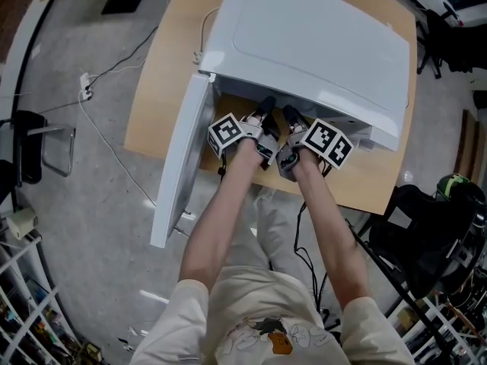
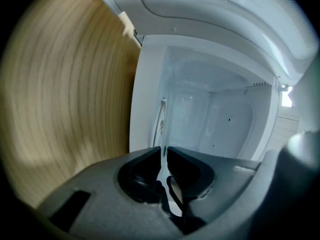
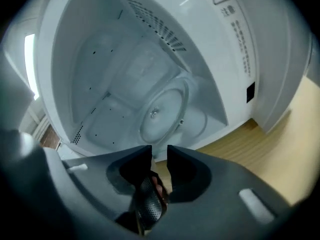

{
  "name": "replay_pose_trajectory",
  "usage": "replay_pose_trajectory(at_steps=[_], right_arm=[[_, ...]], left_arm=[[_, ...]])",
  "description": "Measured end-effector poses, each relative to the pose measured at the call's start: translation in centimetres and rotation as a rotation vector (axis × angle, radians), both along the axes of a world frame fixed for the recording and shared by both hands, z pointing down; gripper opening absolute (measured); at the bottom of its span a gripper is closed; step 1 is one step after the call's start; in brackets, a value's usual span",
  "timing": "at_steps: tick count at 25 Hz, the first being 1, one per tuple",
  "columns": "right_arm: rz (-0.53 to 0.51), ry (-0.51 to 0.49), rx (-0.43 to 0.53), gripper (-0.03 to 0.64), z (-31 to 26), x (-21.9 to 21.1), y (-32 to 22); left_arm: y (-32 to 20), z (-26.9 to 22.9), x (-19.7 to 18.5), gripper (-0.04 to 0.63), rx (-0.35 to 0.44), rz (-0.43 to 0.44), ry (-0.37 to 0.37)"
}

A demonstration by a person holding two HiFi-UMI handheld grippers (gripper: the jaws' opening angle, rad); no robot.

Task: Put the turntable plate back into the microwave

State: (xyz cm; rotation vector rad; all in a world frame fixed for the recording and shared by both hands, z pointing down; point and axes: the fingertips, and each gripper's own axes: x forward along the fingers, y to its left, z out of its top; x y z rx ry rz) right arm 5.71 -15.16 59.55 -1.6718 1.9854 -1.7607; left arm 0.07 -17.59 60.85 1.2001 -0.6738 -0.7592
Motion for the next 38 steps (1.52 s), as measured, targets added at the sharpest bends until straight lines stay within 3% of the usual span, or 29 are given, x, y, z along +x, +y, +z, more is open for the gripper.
replay_pose_trajectory(at_steps=[7, 10, 21, 23, 24, 28, 30, 34, 38], right_arm=[[0.066, -0.122, -0.029, 0.101, 0.7, 0.2, -0.9], [0.063, -0.165, -0.026, 0.061, 0.6, -0.2, -1.2], [0.067, -0.304, -0.021, 0.081, 0.3, -0.8, -1.6], [0.075, -0.311, -0.029, 0.106, 0.3, -1.0, -1.7], [0.082, -0.303, -0.039, 0.073, 0.6, -1.0, -1.6], [0.128, -0.329, -0.036, 0.053, 0.6, -0.7, -1.5], [0.152, -0.329, -0.026, 0.049, 0.5, -0.2, -1.6], [0.162, -0.290, -0.016, 0.046, 0.6, 1.1, -1.9], [0.163, -0.282, -0.008, 0.046, 0.3, 1.1, -1.6]], left_arm=[[0.0, -0.4, -0.3, 0.037, 0.009, 0.013, 0.024], [0.0, -0.4, -0.4, 0.037, 0.014, 0.018, 0.027], [0.2, -0.1, -0.4, 0.035, 0.013, 0.041, 0.022], [0.2, -0.1, -0.3, 0.034, 0.015, 0.047, 0.021], [0.3, -0.1, -0.3, 0.034, 0.015, 0.049, 0.021], [0.4, -0.5, -0.2, 0.036, 0.017, 0.062, 0.029], [0.6, -1.0, -0.1, 0.072, 0.025, 0.061, 0.030], [0.4, -0.4, -2.0, 0.078, 0.014, -0.060, -0.024], [-0.1, -0.2, -4.4, 0.029, 0.019, -0.160, -0.089]])
